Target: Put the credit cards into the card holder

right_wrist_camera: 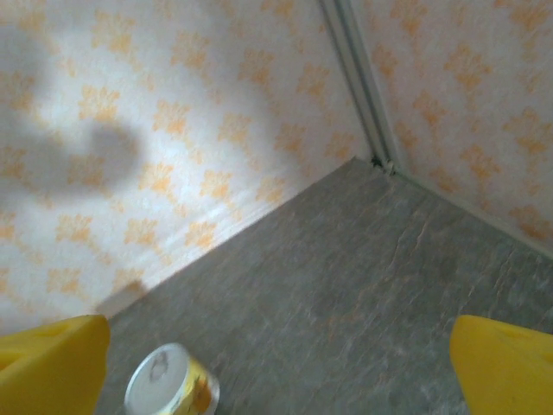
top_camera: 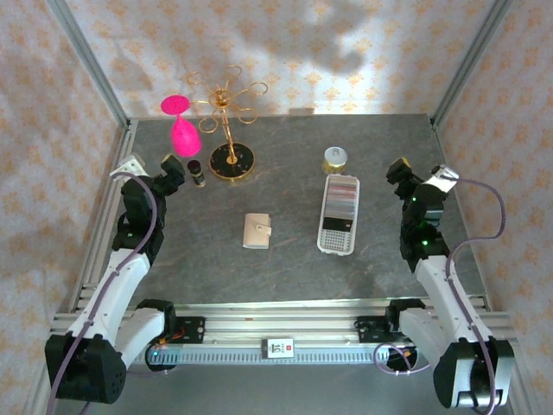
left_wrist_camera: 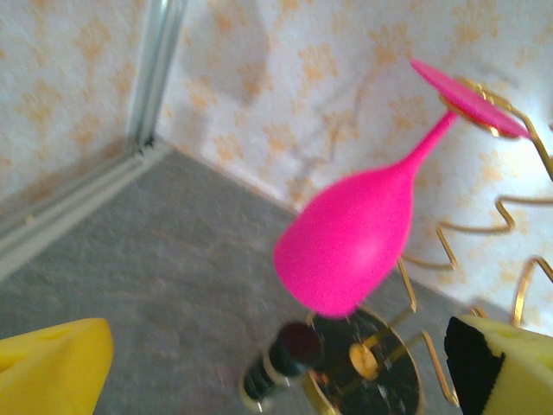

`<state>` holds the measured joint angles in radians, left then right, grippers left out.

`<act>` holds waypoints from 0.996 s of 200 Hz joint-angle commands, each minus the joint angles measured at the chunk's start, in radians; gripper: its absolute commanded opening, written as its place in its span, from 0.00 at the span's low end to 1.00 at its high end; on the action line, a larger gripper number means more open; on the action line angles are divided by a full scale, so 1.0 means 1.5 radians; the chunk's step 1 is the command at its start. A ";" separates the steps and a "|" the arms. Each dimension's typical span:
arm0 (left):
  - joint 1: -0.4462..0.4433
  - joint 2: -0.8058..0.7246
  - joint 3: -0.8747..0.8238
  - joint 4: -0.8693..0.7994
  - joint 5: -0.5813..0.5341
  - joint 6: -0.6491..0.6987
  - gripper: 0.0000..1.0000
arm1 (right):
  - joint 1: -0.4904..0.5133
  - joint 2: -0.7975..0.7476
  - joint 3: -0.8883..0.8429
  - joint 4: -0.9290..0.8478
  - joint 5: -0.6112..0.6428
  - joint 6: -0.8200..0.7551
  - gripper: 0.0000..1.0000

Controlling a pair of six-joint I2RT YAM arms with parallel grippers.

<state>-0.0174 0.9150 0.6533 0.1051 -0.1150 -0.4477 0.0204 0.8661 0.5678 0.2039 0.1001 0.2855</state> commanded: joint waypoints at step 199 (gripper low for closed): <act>-0.240 -0.020 -0.202 -0.131 0.422 -0.389 0.72 | 0.546 0.454 0.319 -0.311 -0.152 0.328 0.24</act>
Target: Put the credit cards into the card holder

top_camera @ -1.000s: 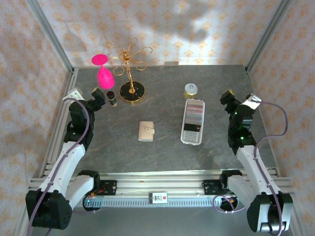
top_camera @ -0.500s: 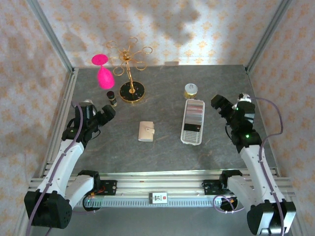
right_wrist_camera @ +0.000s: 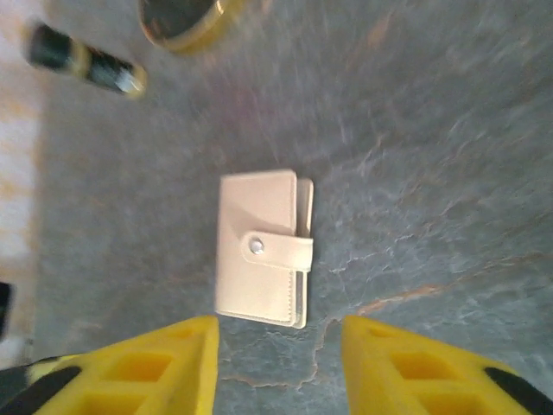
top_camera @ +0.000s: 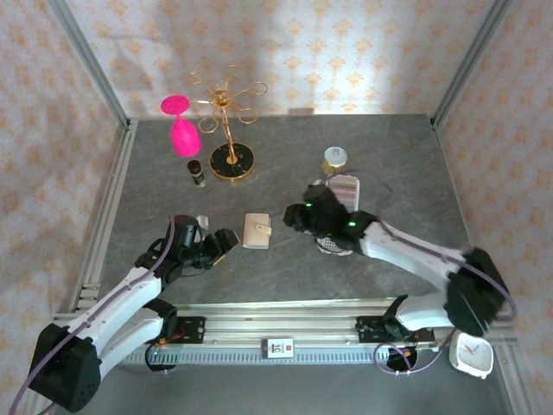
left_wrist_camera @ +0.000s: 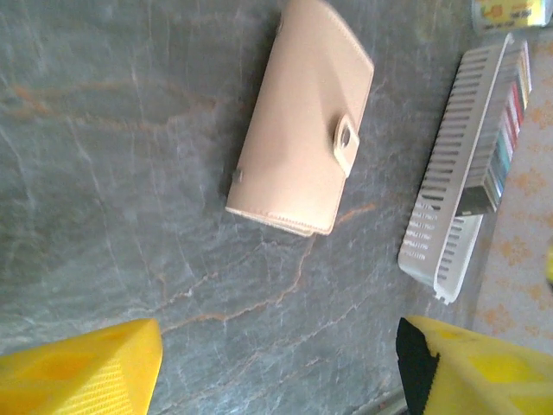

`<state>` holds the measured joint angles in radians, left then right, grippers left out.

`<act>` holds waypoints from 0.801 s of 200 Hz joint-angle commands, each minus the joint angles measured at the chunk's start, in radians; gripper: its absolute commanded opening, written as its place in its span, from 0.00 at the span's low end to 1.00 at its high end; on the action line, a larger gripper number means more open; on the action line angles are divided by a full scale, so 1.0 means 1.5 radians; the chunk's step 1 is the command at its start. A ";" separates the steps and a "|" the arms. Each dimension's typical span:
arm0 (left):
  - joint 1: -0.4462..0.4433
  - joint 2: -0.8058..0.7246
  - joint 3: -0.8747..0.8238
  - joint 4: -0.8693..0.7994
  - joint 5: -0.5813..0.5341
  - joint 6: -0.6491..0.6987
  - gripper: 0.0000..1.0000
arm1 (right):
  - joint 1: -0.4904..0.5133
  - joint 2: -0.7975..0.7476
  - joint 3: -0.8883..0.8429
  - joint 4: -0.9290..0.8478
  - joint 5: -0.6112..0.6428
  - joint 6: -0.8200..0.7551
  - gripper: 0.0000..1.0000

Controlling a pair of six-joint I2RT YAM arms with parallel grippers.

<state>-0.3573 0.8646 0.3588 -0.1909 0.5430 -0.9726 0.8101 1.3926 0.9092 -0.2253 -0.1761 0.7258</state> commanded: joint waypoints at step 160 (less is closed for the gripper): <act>-0.018 0.327 0.127 0.141 -0.086 0.041 0.64 | -0.008 0.415 0.229 -0.019 -0.034 0.020 0.00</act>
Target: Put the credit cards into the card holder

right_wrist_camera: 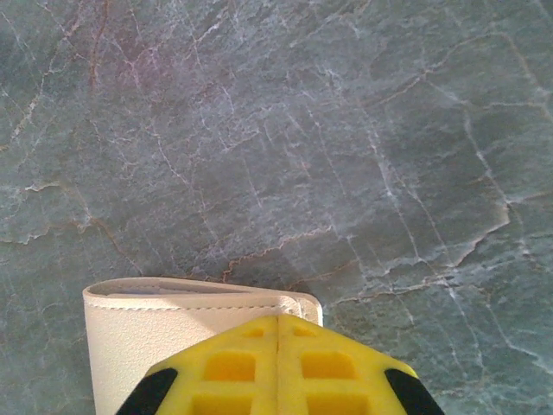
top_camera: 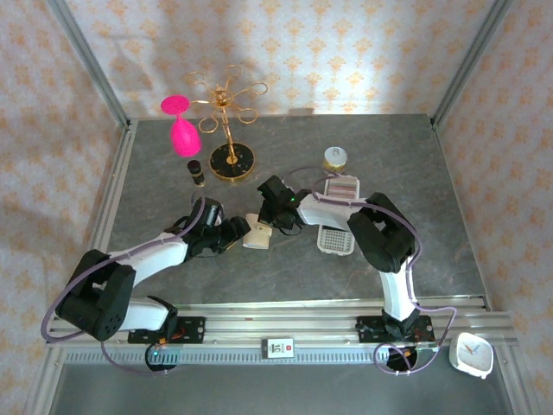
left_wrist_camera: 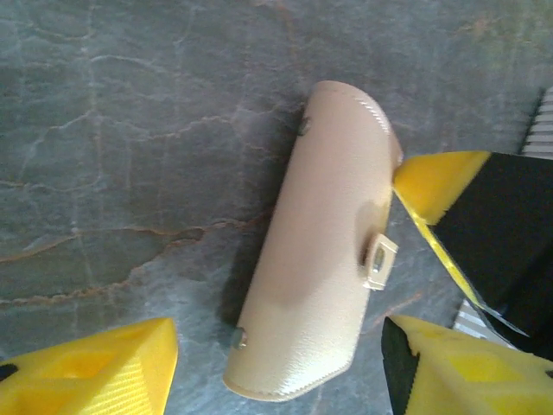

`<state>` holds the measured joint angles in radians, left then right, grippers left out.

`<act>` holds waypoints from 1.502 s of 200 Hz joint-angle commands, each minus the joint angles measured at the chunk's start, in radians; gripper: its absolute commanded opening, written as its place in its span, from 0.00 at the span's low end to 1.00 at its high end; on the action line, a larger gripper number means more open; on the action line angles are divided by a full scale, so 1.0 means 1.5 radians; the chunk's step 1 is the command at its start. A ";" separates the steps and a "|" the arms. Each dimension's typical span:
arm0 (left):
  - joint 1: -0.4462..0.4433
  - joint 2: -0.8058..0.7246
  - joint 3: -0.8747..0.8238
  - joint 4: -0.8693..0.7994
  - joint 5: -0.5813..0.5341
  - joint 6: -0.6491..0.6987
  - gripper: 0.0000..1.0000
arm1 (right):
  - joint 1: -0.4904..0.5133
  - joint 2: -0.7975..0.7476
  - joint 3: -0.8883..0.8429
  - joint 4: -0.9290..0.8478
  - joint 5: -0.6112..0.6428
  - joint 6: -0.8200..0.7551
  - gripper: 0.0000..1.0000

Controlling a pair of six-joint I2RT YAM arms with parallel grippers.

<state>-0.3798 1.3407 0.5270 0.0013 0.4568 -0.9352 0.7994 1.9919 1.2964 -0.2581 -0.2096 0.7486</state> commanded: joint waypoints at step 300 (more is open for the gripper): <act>-0.003 0.113 0.035 0.087 0.091 0.049 0.31 | 0.006 -0.007 -0.139 0.112 -0.048 0.102 0.00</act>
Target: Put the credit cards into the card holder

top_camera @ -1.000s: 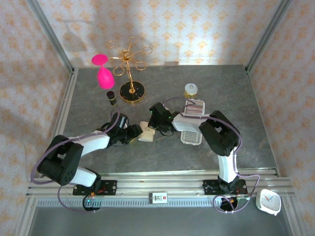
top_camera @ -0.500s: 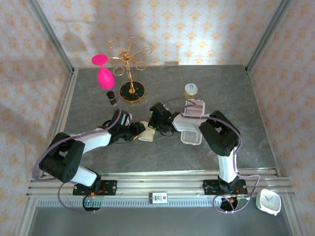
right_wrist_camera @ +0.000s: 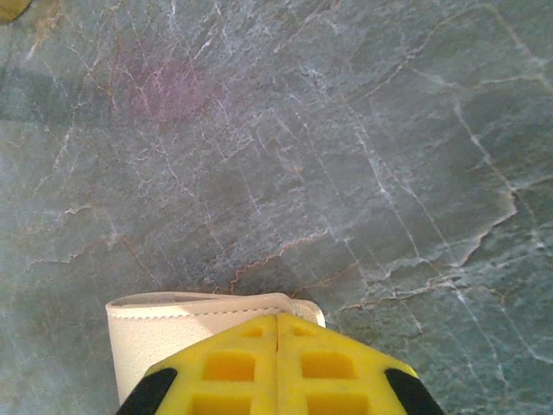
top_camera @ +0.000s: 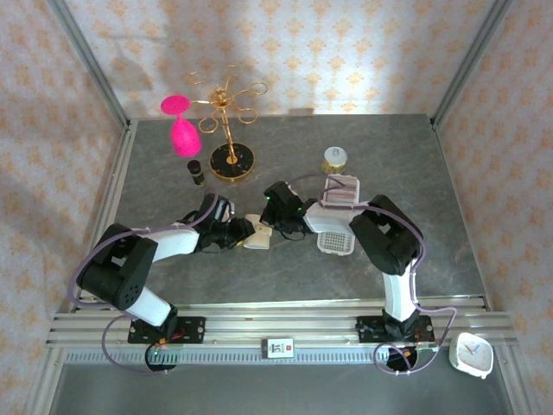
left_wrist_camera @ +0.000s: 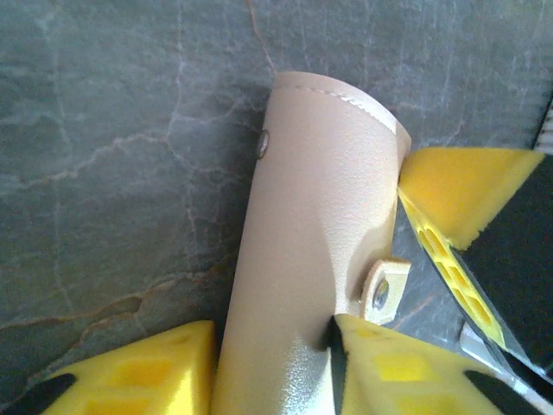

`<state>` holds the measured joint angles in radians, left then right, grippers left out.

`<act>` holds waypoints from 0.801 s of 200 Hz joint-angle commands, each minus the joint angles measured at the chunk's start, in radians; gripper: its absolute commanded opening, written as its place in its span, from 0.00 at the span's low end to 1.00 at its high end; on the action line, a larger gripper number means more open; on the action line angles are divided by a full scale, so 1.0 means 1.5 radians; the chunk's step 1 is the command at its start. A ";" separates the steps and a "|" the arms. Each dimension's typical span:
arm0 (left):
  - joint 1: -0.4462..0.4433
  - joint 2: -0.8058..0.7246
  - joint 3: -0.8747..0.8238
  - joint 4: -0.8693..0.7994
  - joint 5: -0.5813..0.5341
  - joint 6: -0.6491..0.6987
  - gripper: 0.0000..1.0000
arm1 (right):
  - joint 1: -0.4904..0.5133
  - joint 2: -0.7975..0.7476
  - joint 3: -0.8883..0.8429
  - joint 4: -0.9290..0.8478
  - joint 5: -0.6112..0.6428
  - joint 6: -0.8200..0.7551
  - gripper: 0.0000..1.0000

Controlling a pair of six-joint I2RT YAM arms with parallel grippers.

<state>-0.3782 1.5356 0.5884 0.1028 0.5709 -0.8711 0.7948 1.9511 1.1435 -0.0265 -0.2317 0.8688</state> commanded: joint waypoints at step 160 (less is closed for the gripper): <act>-0.057 -0.384 -0.018 -0.145 -0.043 0.010 0.00 | 0.032 -0.378 -0.104 -0.135 -0.021 -0.061 0.36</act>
<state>-0.4141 1.0351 0.5308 -0.0429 0.5758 -0.8463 0.8330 1.4754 1.0286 -0.1513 -0.2363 0.8215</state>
